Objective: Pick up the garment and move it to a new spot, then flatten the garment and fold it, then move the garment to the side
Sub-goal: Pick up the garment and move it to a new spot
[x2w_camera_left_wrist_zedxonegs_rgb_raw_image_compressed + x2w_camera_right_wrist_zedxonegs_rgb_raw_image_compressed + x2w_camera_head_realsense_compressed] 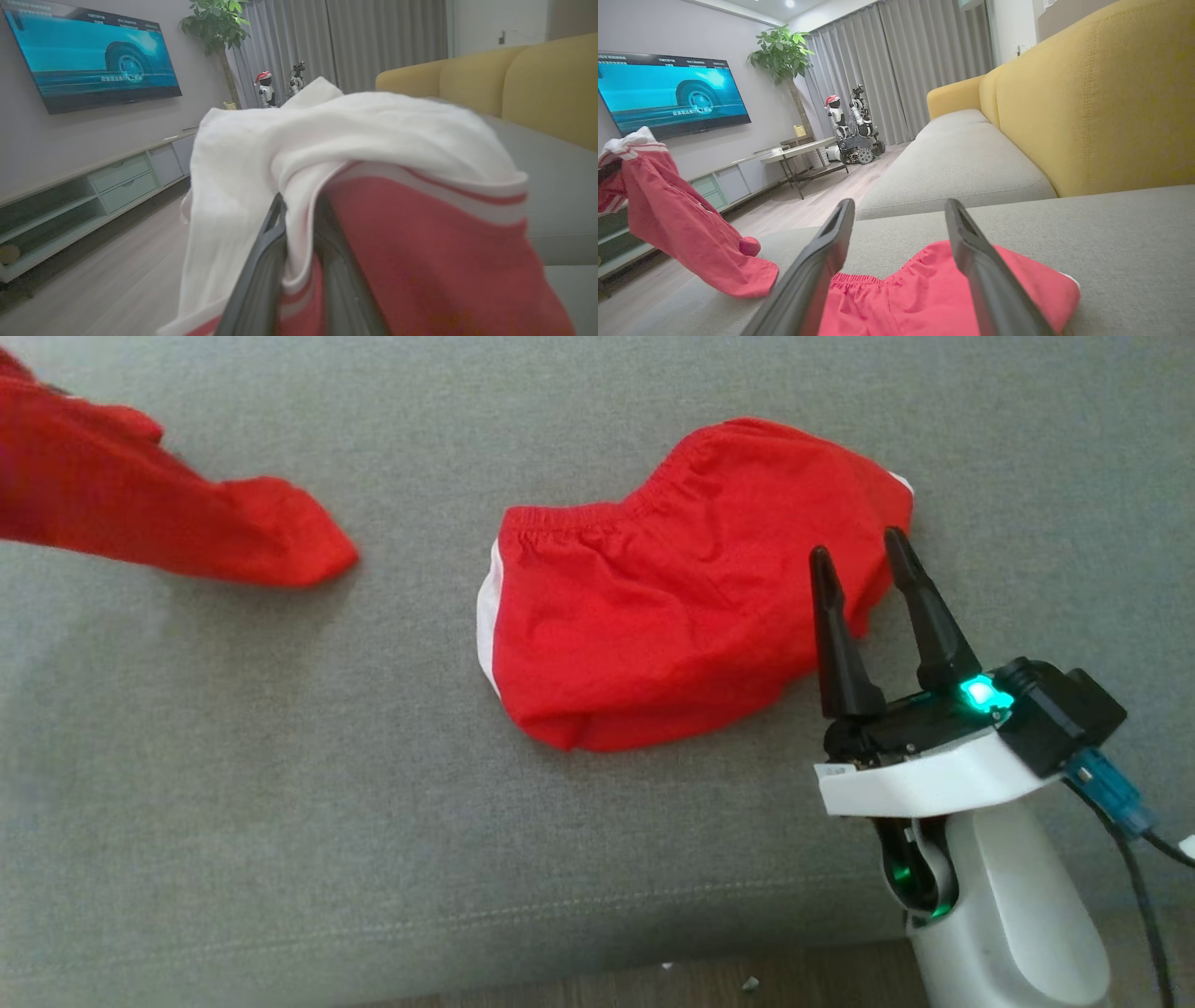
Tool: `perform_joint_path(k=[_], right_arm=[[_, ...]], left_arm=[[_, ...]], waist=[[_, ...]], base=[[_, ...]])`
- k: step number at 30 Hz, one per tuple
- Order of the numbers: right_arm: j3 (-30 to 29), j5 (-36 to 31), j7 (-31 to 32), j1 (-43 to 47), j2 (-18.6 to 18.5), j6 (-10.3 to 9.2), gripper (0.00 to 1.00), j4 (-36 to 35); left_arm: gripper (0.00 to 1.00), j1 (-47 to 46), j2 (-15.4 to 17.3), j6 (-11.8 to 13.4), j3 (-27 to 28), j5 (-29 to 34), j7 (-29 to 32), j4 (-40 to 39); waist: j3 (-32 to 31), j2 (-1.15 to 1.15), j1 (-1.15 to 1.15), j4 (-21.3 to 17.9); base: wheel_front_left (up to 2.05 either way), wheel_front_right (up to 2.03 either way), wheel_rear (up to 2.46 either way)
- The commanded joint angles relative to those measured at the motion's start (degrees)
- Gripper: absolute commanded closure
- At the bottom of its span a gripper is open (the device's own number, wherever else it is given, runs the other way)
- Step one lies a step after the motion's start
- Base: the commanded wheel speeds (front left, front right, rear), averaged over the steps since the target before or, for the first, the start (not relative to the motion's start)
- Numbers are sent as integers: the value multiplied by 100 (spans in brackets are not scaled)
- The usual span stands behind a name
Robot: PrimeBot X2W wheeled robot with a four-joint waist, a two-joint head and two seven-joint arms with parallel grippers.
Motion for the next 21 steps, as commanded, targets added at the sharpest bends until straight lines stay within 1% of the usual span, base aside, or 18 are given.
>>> perform_joint_path(k=[1,3,5,9,12,15,20,21], right_arm=[[105,3,-40,-55,23,41,0,-206],[80,-10,-40,-63,23,41,0,-216],[49,-31,-40,-64,23,41,0,-223],[1,-65,-40,-86,23,41,0,-231],[27,-68,-40,-121,23,41,0,-235],[69,-58,-40,-176,23,41,0,-243],[56,-51,-40,-214,23,41,0,-260],[39,-51,-40,-207,23,41,0,-264]], left_arm=[[100,-143,450,78,278,-61,-84,-140],[100,-116,517,112,366,-92,-161,-47],[100,-73,527,35,305,-74,-206,14],[100,-20,325,-218,-11,-49,-217,243],[100,-4,180,-343,-241,-14,-24,643],[100,-19,77,-395,-428,46,146,1079],[100,-100,-5,-391,-519,34,158,1704],[57,-119,-18,-402,-547,40,143,1796]], waist=[[41,0,0,-29],[77,0,0,-44],[114,0,0,-44],[191,0,0,-27],[241,0,0,-29],[301,0,0,-58],[359,0,0,-102],[367,0,0,-102]], base=[[0,0,0],[0,0,0],[0,0,0],[0,0,0],[0,0,0],[0,0,0],[0,0,0],[0,0,0]])
